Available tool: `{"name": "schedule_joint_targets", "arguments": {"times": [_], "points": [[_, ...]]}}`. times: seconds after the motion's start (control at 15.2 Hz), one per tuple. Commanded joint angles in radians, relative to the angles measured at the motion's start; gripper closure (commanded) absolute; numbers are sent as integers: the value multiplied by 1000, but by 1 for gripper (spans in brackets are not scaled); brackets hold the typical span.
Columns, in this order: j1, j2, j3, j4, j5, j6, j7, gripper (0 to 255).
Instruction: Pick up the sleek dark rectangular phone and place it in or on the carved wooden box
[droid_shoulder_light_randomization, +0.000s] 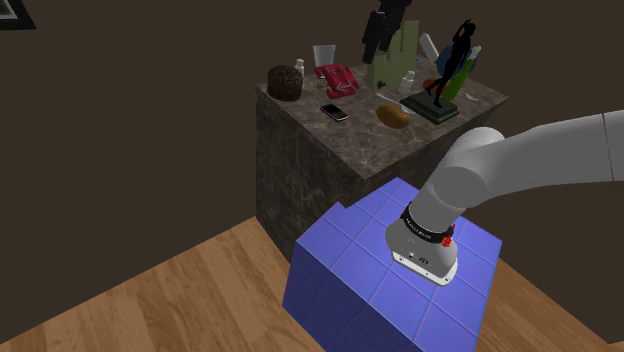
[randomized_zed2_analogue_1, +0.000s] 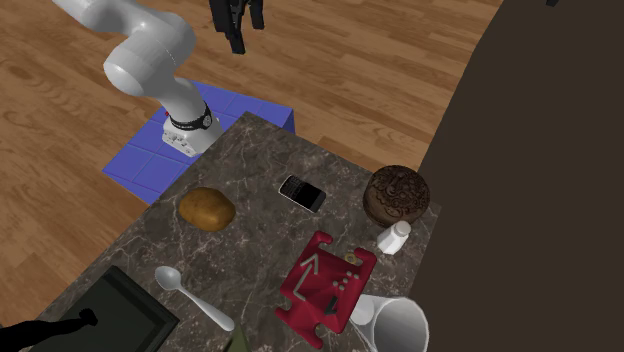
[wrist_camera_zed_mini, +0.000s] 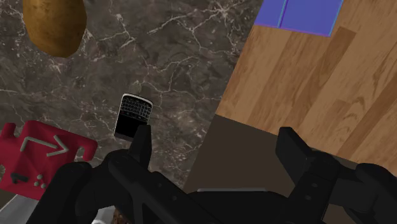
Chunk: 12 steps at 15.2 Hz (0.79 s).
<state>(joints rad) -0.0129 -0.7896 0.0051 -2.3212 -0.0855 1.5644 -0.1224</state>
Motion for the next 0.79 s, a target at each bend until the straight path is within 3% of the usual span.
{"name": "schedule_joint_targets", "arguments": {"times": [0.0,0.73], "points": [[0,0,0,0,0,0,0,0],[-46,269,-139,-74,-8,320,-65,0]]}}
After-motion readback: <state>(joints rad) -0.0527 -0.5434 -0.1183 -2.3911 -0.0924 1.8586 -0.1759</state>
